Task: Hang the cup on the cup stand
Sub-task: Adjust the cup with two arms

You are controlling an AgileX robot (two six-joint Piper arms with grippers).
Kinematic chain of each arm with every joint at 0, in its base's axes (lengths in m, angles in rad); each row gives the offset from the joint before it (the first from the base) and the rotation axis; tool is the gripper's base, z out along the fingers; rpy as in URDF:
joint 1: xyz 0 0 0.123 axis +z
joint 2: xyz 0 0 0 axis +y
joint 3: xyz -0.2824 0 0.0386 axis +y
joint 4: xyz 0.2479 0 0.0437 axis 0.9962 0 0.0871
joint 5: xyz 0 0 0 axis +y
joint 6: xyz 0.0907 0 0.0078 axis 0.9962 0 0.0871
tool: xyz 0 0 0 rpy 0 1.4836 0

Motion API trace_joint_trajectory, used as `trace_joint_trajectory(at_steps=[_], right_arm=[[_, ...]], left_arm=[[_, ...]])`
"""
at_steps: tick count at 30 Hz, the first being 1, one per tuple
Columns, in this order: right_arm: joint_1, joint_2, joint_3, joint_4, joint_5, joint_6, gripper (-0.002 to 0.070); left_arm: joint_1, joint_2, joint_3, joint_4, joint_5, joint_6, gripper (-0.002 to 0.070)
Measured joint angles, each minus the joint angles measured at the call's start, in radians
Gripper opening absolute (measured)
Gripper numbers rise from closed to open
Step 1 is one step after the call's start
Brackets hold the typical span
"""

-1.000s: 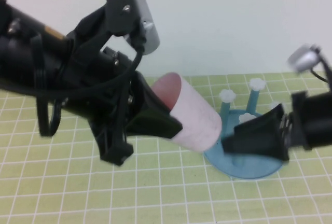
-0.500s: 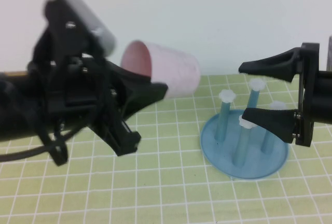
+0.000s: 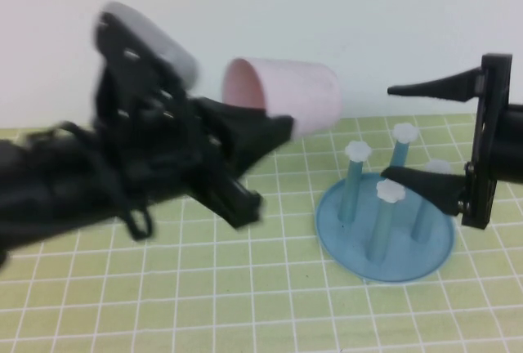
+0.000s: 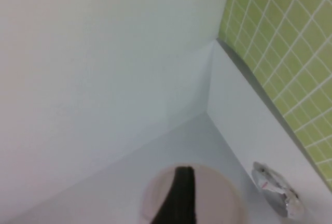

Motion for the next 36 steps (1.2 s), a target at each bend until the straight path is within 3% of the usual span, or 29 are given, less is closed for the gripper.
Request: trace_joint_trajectory(at_steps=[5,8,15,36], right_arm=[[0.000,0.000,-0.054,0.002,-0.006,0.004,0.0692],[0.000,0.000,-0.070,0.002,-0.006,0.004,0.0693],[0.000,0.000,-0.074,0.003,-0.004,-0.018,0.0692],[0.002,0.000,-0.074,0.000,0.042,-0.061,0.0693]], left_arm=[[-0.149,0.034,0.000,-0.072,-0.145,0.108,0.0008],[-0.230,0.049,0.004,-0.089,-0.241,0.250,0.0008],[-0.341,0.056,-0.040,-0.094,-0.417,0.350,0.0008],[-0.367,0.143,-0.117,-0.098,-0.441,0.380,0.0008]])
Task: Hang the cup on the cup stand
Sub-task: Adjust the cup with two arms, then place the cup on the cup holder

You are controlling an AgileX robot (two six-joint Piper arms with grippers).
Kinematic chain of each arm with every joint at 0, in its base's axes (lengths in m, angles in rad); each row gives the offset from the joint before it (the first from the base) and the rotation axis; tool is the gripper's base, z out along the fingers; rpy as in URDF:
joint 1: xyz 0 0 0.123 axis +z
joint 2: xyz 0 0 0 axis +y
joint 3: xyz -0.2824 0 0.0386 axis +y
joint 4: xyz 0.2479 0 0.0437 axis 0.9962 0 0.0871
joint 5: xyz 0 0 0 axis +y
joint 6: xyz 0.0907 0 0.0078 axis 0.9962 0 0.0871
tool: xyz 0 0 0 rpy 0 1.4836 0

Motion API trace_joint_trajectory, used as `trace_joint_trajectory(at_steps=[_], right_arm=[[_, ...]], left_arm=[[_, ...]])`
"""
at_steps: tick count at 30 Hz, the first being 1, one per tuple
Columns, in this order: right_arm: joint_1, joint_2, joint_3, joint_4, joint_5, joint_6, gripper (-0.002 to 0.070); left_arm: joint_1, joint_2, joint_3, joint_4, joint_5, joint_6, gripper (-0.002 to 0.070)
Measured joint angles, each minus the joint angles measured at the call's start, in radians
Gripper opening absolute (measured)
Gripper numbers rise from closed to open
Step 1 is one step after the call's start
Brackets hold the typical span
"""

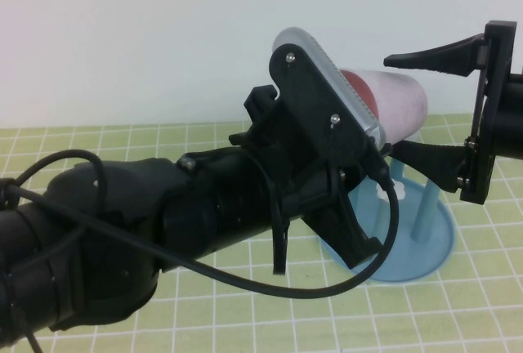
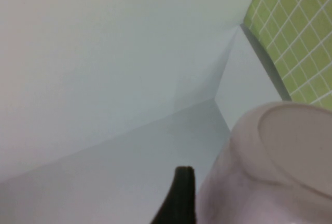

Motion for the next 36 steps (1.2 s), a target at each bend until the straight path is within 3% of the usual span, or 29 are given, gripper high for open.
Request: trace_joint_trajectory(at_steps=[4,9,14,18,24,27,32,36], right_arm=[[0.000,0.000,0.000,0.000,0.004,-0.011,0.0683],[0.002,0.000,0.000,-0.002,0.002,-0.045,0.0549],[0.004,0.000,0.000,-0.001,-0.002,-0.106,0.0519],[0.006,0.000,0.000,0.001,-0.004,-0.205,0.0516],[-0.032,-0.002,0.000,0.001,-0.012,-0.308,0.0515],[-0.084,-0.031,0.000,0.001,-0.023,-0.375,0.0514],[-0.183,-0.109,0.000,0.001,-0.052,-0.578,0.0514],[-0.221,-0.159,-0.002,0.001,-0.047,-0.894,0.0514]], left_arm=[[0.000,0.000,0.000,0.000,0.000,0.003,0.0008],[0.000,0.000,0.000,0.000,0.000,0.005,0.0010],[0.000,0.000,0.000,0.004,0.005,-0.017,0.0025],[0.000,0.002,0.002,0.001,0.034,-0.070,0.0093],[0.000,-0.044,0.003,0.001,-0.036,-0.130,0.0283],[0.000,-0.087,0.009,-0.001,-0.069,-0.167,0.0313],[0.000,-0.143,0.078,-0.003,-0.020,-0.173,0.0320],[0.000,-0.150,0.185,-0.003,-0.011,-0.173,0.0224]])
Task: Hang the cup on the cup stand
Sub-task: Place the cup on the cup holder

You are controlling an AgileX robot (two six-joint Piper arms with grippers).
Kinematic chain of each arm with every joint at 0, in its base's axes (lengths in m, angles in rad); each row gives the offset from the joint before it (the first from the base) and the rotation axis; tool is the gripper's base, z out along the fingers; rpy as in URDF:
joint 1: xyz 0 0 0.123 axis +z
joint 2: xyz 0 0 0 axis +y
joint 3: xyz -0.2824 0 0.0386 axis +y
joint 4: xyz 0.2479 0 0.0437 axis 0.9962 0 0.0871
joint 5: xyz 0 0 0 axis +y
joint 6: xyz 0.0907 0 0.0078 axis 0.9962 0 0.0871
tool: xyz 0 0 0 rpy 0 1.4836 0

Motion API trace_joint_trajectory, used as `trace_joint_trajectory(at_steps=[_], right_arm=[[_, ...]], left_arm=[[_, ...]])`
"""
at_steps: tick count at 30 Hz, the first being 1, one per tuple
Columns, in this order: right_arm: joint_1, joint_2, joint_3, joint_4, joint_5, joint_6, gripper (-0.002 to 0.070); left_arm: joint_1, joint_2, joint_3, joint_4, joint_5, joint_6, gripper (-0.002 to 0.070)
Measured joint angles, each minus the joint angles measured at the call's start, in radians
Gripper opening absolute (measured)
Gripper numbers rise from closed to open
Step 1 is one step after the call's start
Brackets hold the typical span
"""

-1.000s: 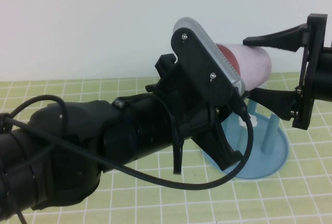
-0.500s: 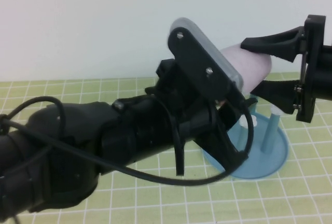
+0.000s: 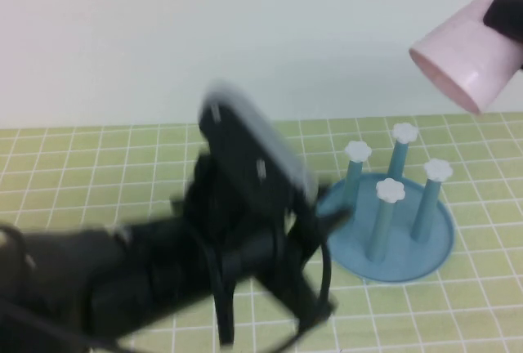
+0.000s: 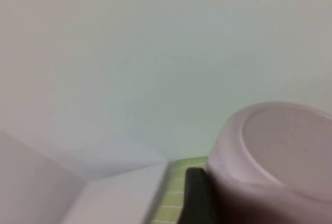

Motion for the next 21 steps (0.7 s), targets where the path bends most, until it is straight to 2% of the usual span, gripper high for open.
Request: trace_joint_trajectory(at_steps=[3,6,10,16,21], right_arm=[[-0.001,-0.011,0.000,0.000,0.055,-0.233,0.0514],[-0.001,-0.014,0.000,0.000,0.122,-0.374,0.0514],[-0.001,-0.014,0.000,-0.002,0.141,-0.463,0.0514],[-0.001,-0.014,0.000,-0.002,0.143,-0.484,0.0514],[-0.001,-0.014,0.000,-0.002,0.145,-0.501,0.0514]], left_arm=[[0.000,0.012,0.090,0.000,-0.025,0.008,0.0083],[0.000,0.021,0.137,0.000,-0.092,0.024,0.0025],[0.000,0.021,0.145,0.000,-0.135,0.097,0.0005],[0.005,0.021,0.145,0.000,-0.135,0.219,0.0000],[0.116,0.021,0.145,0.000,-0.119,0.239,-0.0001]])
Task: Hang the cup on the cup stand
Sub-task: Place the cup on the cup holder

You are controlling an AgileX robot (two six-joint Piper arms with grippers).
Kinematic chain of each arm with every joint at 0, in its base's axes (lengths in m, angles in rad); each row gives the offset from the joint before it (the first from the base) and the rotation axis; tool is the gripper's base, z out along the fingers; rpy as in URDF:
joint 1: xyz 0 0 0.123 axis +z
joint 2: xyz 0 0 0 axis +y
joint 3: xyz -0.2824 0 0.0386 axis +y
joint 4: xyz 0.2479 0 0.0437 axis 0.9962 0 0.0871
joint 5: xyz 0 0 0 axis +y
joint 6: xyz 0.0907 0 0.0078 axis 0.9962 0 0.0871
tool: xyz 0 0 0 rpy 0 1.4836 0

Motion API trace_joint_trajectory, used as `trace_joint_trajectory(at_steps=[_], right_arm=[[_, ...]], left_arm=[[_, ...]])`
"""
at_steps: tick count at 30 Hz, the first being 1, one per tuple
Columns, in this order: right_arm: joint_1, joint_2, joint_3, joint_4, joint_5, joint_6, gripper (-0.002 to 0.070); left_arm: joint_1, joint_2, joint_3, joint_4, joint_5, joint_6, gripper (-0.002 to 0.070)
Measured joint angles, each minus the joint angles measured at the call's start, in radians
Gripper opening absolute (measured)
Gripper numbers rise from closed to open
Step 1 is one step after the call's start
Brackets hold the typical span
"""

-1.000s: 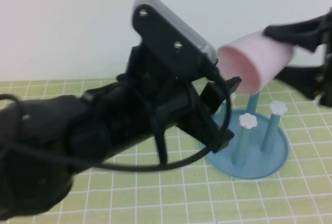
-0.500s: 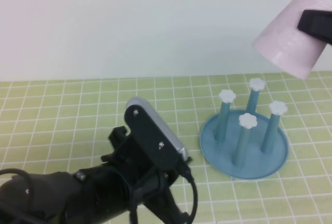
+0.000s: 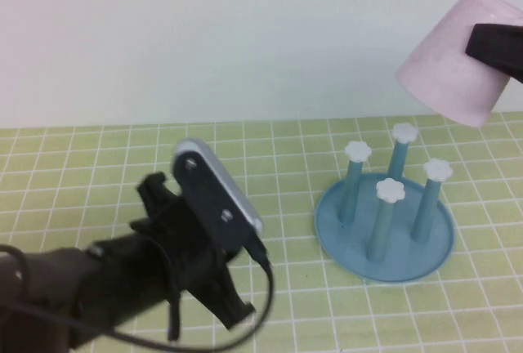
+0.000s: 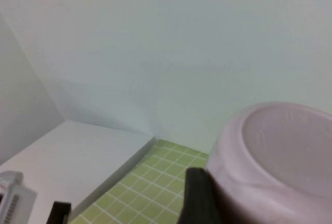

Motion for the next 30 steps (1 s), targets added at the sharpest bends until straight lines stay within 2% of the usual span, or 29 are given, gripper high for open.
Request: trace_joint_trajectory(at_steps=[3,8,12,14,18,21,27,30], right_arm=[[0.000,0.000,0.000,0.000,0.006,-0.005,0.0514],[0.000,0.000,0.000,0.000,0.019,-0.021,0.0514],[0.012,0.000,0.000,0.000,0.026,-0.082,0.0514],[0.034,0.000,0.000,0.000,0.004,-0.115,0.0514],[0.094,-0.002,0.000,0.000,-0.099,-0.176,0.0513],[0.141,-0.002,0.000,0.000,-0.187,-0.240,0.0513],[0.280,0.002,0.000,0.002,-0.364,-0.404,0.0513],[0.350,0.013,0.000,0.006,-0.494,-0.469,0.0513]], left_arm=[[0.102,0.000,0.000,0.000,0.056,-0.007,-0.0001],[0.307,0.000,0.000,0.000,0.219,-0.118,-0.0001],[0.456,0.000,0.000,0.006,0.356,-0.259,-0.0001],[0.529,-0.002,0.000,0.042,0.430,-0.377,-0.0001],[0.670,-0.002,0.000,0.266,0.625,-0.608,-0.0001],[0.770,-0.002,0.000,0.370,0.748,-0.688,-0.0001],[0.958,-0.023,-0.009,0.341,0.887,-0.796,-0.0001],[1.024,-0.063,-0.028,0.327,0.930,-0.859,-0.0001]])
